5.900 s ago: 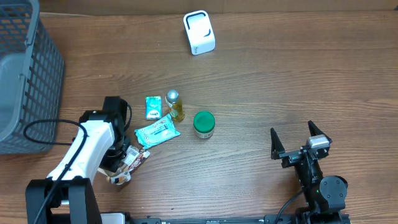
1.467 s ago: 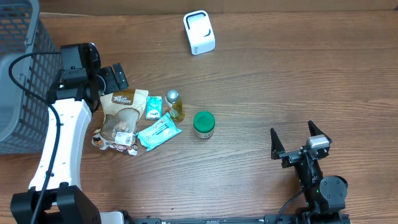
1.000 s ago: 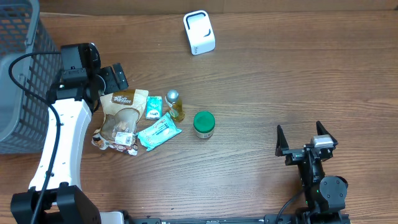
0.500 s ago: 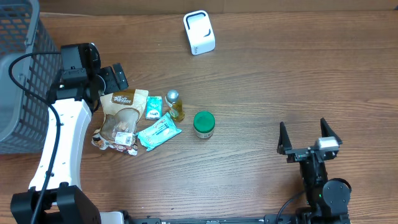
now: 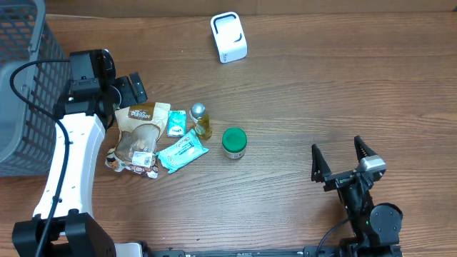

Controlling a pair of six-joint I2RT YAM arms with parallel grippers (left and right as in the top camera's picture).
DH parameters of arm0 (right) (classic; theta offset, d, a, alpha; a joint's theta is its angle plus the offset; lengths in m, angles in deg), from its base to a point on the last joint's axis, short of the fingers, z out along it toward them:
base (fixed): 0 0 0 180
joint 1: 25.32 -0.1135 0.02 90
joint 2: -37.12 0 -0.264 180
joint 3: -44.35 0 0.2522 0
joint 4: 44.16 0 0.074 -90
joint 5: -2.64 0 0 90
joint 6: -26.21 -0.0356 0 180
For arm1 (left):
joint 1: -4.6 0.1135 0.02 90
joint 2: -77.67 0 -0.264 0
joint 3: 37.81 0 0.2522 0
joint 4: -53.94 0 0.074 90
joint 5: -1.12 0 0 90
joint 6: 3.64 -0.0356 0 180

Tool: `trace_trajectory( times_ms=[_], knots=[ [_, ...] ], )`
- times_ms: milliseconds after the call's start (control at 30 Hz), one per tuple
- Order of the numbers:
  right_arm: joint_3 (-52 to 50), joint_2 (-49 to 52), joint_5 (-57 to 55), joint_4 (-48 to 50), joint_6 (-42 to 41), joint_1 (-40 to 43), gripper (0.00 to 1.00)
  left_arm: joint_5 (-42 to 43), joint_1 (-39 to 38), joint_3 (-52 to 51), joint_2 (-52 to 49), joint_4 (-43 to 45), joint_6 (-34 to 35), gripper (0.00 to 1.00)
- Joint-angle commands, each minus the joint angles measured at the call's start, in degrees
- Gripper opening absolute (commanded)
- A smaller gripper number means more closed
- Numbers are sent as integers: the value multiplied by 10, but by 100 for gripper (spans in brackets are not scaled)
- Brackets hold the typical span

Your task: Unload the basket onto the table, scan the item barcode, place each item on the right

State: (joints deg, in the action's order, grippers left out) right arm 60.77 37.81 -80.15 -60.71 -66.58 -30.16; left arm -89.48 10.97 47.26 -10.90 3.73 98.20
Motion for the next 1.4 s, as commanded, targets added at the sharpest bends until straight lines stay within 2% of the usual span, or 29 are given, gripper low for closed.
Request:
trace_trajectory(
  times_ms=[0, 367, 533, 933, 1100, 1367],
  knots=[
    [79, -4, 21, -30, -16, 4, 100, 4, 0, 4, -2, 1, -3, 100],
    [329, 63, 37, -189, -30, 4, 100, 4, 0, 4, -2, 1, -3, 100],
    [460, 152, 101, -264, -35, 4, 100, 4, 0, 4, -2, 1, -3, 100],
    [682, 413, 275, -454, -47, 4, 100, 4, 0, 4, -2, 1, -3, 100],
    [742, 513, 299, -526, -47, 4, 100, 4, 0, 4, -2, 1, -3, 100],
    [746, 623, 329, -515, -48, 3, 100, 4, 0, 4, -2, 1, -3, 100]
  ],
)
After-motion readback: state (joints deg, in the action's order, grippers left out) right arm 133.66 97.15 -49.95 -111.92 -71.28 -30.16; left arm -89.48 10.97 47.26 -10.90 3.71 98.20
